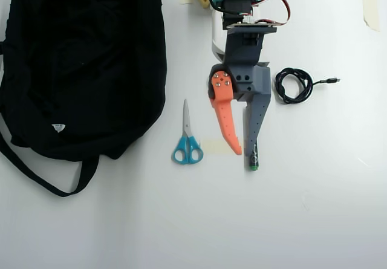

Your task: Put the green marker into the black bag

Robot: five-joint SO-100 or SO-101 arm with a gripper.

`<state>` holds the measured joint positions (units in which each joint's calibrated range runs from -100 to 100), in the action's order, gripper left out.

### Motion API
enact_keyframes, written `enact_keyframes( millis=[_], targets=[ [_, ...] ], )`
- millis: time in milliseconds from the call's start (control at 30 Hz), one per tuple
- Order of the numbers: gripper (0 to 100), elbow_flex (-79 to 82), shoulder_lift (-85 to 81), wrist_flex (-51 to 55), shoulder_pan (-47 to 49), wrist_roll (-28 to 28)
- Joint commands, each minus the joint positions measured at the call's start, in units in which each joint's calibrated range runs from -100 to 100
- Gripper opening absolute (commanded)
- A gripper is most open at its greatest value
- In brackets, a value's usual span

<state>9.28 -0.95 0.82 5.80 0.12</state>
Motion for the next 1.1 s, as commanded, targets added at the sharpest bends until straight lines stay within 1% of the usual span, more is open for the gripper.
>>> enact_keyframes(
  millis=[0,433,633,733,833,867,900,1000,1033,1067],
  targets=[
    [3,-2.7,-0.6,-1.2,0.1,0.2],
    [3,-1.7,-1.5,-0.2,0.6,0.2],
    [3,-3.0,-1.9,4.3,1.5,0.2],
    [3,-6.7,-1.9,12.2,1.6,0.1],
    [3,-11.0,-1.9,22.1,2.0,-2.3],
    [3,-14.2,-1.9,29.8,2.2,-4.1],
    [3,-15.9,-1.9,33.7,2.3,-4.6],
    [3,-20.7,-1.9,44.5,3.2,-4.6],
    [3,-23.4,-1.9,51.8,3.7,-4.7],
    [3,-24.5,-1.9,55.5,3.8,-4.6]
  ],
)
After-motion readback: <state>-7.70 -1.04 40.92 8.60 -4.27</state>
